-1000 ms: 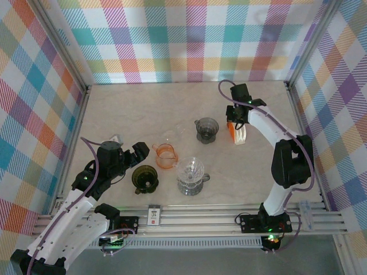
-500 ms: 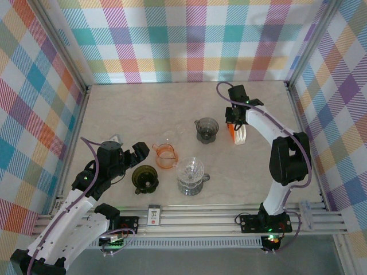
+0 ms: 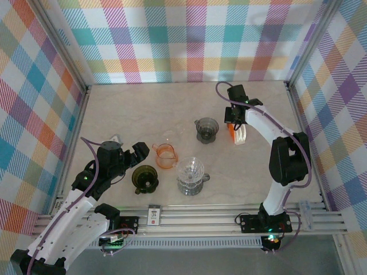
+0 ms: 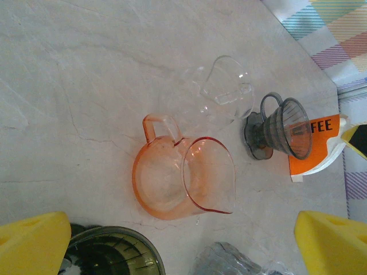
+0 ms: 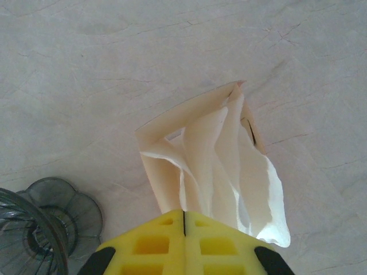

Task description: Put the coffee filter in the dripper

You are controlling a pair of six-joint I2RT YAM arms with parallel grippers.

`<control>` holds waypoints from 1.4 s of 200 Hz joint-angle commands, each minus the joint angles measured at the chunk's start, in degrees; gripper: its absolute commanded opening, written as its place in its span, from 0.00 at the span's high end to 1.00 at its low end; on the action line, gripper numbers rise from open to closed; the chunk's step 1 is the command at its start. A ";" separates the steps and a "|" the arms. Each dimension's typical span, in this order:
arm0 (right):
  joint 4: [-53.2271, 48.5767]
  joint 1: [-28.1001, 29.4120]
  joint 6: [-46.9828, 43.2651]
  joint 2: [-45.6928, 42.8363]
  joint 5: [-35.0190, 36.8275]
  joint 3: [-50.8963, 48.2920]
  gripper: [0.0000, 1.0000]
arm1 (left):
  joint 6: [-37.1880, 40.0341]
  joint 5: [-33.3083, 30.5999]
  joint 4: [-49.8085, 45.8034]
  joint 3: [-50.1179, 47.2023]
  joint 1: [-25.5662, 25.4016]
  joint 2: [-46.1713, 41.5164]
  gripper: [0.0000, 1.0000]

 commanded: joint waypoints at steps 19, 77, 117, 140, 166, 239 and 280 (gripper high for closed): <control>-1.29 0.68 -0.86 -5.25 0.60 -0.11 1.00 | -0.01 -0.30 -0.90 -0.56 -0.81 -1.01 0.00; -2.48 0.71 -1.19 -11.18 0.81 -2.42 1.00 | -0.33 0.14 -1.16 -0.21 -0.82 -1.18 0.00; -3.26 1.20 -0.77 -19.01 -1.96 -4.60 1.00 | -0.09 0.32 -1.76 0.65 -0.82 -1.19 0.00; -5.31 2.22 -0.92 -23.34 -5.02 -5.08 1.00 | 0.24 0.71 -2.26 1.16 -0.82 -1.21 0.00; -7.78 5.41 -2.25 -29.38 -9.32 -6.21 1.00 | 0.64 2.10 -2.23 1.37 -0.82 -1.29 0.00; -19.51 19.87 -1.47 -39.63 -24.96 -4.92 1.00 | 2.38 6.32 -3.94 1.93 -0.82 0.02 0.00; -27.85 27.81 -0.22 -35.33 -23.29 1.86 1.00 | 3.40 8.29 -3.58 2.21 -0.82 0.75 0.00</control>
